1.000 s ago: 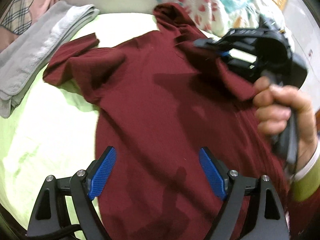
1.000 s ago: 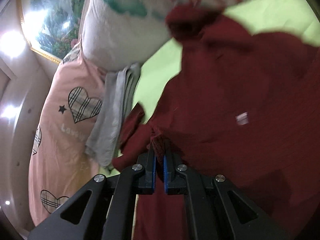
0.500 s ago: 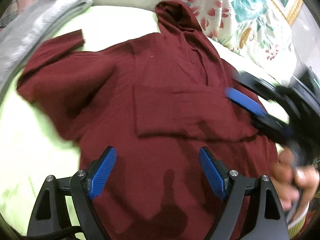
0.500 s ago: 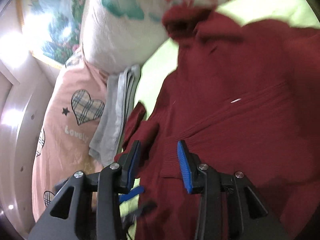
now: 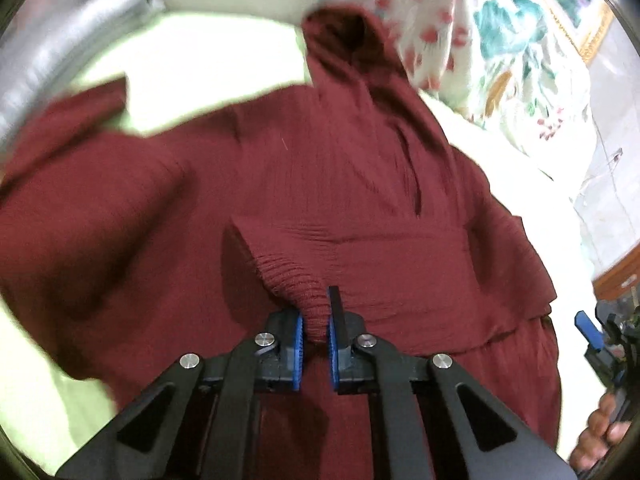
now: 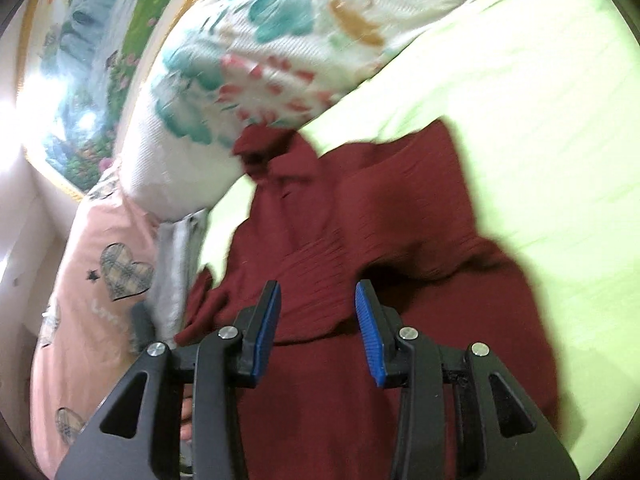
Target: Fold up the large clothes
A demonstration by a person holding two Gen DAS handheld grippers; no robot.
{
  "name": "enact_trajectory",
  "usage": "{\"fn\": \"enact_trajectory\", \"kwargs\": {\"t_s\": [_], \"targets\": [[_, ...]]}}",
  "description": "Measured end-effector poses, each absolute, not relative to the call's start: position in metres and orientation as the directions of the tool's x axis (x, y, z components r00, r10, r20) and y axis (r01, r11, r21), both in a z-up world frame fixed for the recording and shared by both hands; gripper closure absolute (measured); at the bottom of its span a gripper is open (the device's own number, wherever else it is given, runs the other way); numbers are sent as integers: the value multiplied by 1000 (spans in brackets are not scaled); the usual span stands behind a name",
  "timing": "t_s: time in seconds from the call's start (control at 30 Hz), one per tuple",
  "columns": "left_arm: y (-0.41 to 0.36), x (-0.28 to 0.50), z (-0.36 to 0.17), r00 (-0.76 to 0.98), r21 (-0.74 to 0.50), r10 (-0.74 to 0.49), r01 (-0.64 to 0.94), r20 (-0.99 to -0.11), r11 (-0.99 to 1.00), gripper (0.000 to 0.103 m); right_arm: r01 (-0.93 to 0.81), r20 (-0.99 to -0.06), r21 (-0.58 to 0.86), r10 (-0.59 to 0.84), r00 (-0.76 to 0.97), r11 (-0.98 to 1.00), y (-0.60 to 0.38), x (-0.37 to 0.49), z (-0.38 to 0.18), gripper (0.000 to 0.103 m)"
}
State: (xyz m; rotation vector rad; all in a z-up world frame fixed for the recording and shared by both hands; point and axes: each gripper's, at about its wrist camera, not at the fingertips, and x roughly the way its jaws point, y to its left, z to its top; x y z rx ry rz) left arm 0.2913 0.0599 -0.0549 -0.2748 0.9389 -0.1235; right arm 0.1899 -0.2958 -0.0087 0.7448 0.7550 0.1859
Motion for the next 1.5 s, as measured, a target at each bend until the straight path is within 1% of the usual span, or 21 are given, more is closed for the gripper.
{"fn": "enact_trajectory", "kwargs": {"t_s": [0.1,0.2,0.3,0.43,0.5,0.53,0.57,0.63,0.77,0.87,0.93,1.0,1.07,1.1,1.17,1.2,1.3,1.37,1.4,1.47,1.5], "targets": [[78,286,-49,608,-166,-75,-95,-791,982,95,178,-608,609,311,731,773,-322,196,-6,63],[94,286,-53,594,-222,-128,-88,-794,971,95,208,-647,579,289,706,789,-343,214,-12,62],[92,280,-52,601,-191,-107,-78,-792,979,95,214,-693,547,294,658,809,-346,251,-27,59],[94,277,-57,593,-191,-98,-97,-800,977,95,257,-766,480,259,589,839,-344,292,-55,59],[98,278,-60,589,-194,-95,-106,-802,975,95,265,-781,490,283,557,831,-345,304,-71,60],[97,278,-60,588,-193,-94,-107,-804,975,95,256,-772,505,299,561,824,-345,306,-74,66],[96,278,-60,587,-189,-92,-106,-804,976,95,242,-770,503,303,561,830,-344,309,-74,96],[91,277,-54,602,-182,-92,-90,-793,979,95,221,-762,509,316,565,832,-345,308,-68,95],[78,277,-46,623,-180,-118,-36,-773,983,95,216,-756,451,241,609,866,-352,297,-48,95],[74,283,-57,602,-160,-97,-52,-792,986,95,253,-796,436,238,557,864,-355,303,-64,92],[78,284,-64,582,-175,-103,-68,-807,982,94,286,-817,344,135,561,894,-347,294,-58,86],[81,281,-67,579,-183,-109,-71,-808,980,94,282,-793,280,56,606,918,-335,282,-42,85],[81,279,-68,574,-187,-111,-75,-811,980,93,176,-741,311,123,660,934,-311,268,-30,81],[81,278,-68,570,-188,-111,-77,-814,979,92,136,-738,331,166,654,934,-304,268,-32,73],[81,274,-65,571,-187,-111,-76,-813,979,91,90,-773,368,251,583,925,-292,270,-51,67],[82,268,-61,574,-180,-106,-73,-812,981,88,127,-812,337,219,542,933,-292,271,-65,69],[88,249,-42,602,-139,-70,-69,-795,988,78,168,-781,400,239,577,901,-301,260,-62,69],[97,240,-25,635,-100,-26,-81,-772,992,79,163,-762,421,251,597,892,-297,248,-51,67],[107,237,-14,653,-77,5,-98,-758,992,76,142,-748,429,263,610,892,-292,241,-45,66],[125,238,-1,669,-66,41,-133,-742,989,62,99,-731,442,294,616,891,-281,229,-38,61],[136,244,6,668,-54,71,-165,-740,985,47,67,-722,451,320,613,890,-271,221,-34,56]]}}
